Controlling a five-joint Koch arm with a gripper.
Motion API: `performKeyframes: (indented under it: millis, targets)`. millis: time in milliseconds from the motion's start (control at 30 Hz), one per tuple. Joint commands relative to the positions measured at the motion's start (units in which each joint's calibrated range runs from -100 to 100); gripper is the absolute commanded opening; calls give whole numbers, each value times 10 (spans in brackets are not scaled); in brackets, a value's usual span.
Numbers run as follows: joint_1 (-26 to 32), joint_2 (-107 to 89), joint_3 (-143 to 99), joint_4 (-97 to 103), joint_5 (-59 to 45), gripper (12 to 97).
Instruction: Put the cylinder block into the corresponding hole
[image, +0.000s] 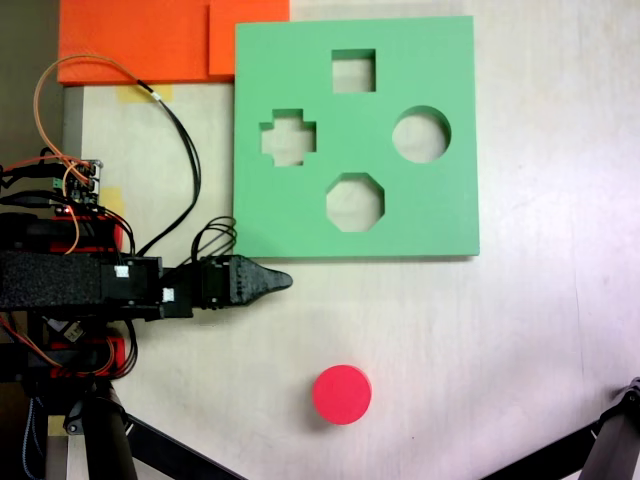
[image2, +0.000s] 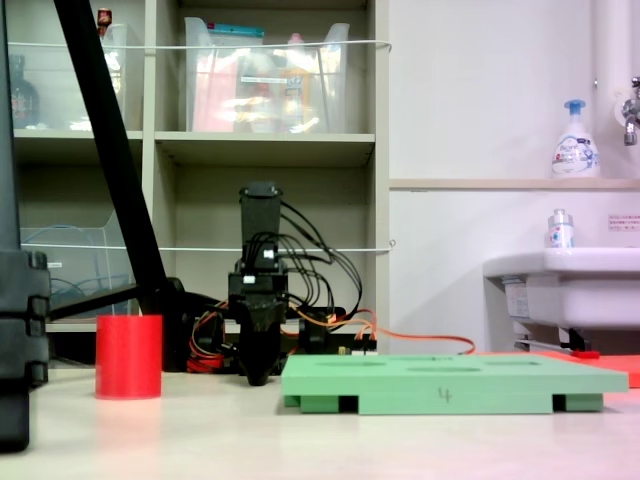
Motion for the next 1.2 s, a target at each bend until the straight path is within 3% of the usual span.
performKeyframes:
  millis: [0,1167]
  targets:
    - [-2,-4,-18,-32,1,494]
    - [-5,-4,-18,-24,21,517]
